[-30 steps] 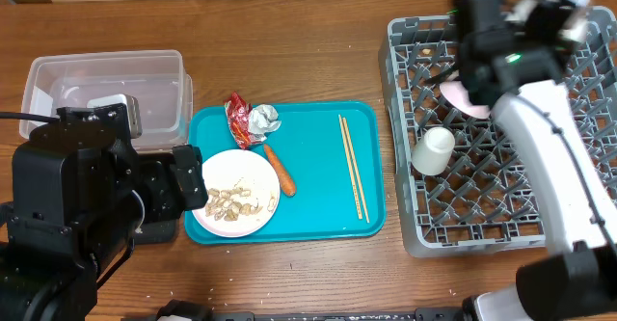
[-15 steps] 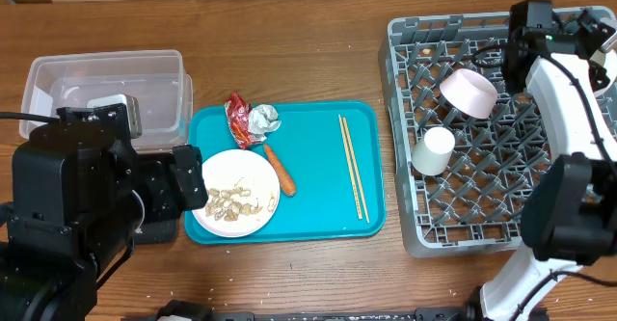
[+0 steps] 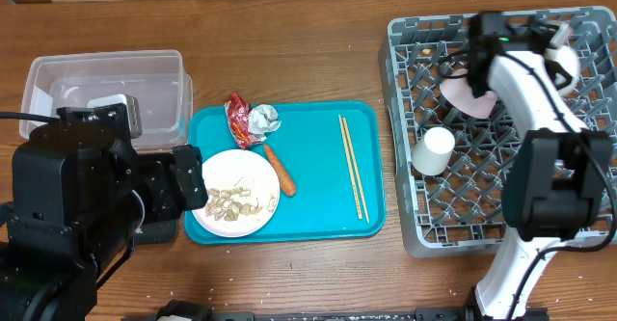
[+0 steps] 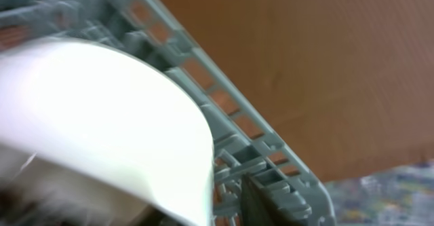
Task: Sort waste into correct bins and load items into the dishwasher
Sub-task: 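Carry the white bowl into the dish rack and release it, then grasp one wooden chopstick with the right gripper and lift it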
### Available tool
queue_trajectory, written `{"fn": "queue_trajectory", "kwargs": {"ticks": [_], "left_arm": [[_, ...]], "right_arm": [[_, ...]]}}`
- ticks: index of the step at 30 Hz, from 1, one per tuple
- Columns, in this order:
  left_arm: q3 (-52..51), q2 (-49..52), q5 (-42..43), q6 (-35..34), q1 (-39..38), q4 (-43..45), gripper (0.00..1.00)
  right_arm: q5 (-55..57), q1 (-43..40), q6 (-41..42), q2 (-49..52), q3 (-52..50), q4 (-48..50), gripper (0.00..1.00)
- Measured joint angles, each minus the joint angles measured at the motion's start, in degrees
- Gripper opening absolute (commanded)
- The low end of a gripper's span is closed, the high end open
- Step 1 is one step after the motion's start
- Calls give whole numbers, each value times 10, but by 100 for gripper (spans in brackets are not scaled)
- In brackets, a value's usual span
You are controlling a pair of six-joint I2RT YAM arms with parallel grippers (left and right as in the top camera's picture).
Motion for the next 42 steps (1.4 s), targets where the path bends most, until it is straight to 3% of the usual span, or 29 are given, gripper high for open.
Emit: {"fn": "queue_trajectory", "kwargs": {"ticks": [1, 2, 3, 5, 13, 17, 23, 26, 31, 34, 40, 42], "left_arm": [[0, 0, 0, 0, 0, 0, 100], [0, 0, 0, 0, 0, 0, 100], [0, 0, 0, 0, 0, 0, 100], [0, 0, 0, 0, 0, 0, 100], [0, 0, 0, 0, 0, 0, 100], [0, 0, 0, 0, 0, 0, 100], [0, 0, 0, 0, 0, 0, 100], [0, 0, 0, 0, 0, 0, 100], [0, 0, 0, 0, 0, 0, 100], [0, 0, 0, 0, 0, 0, 100], [0, 0, 0, 0, 0, 0, 100], [0, 0, 0, 0, 0, 2, 100]], "right_arm": [[-4, 10, -3, 1, 0, 2, 45], [-8, 23, -9, 2, -1, 3, 63], [-10, 32, -16, 2, -1, 3, 71], [-14, 47, -25, 2, -1, -3, 80], [-64, 79, -20, -20, 4, -82, 90], [-146, 116, -16, -90, 31, -115, 91], [-280, 146, -12, -239, 85, -168, 89], [-414, 154, -11, -303, 91, -206, 88], [-666, 186, -31, -311, 88, -228, 85], [-762, 232, -40, -304, 63, -221, 83], [-790, 342, -43, -297, -71, -118, 41], [-766, 362, -34, -294, -138, -60, 33]]}}
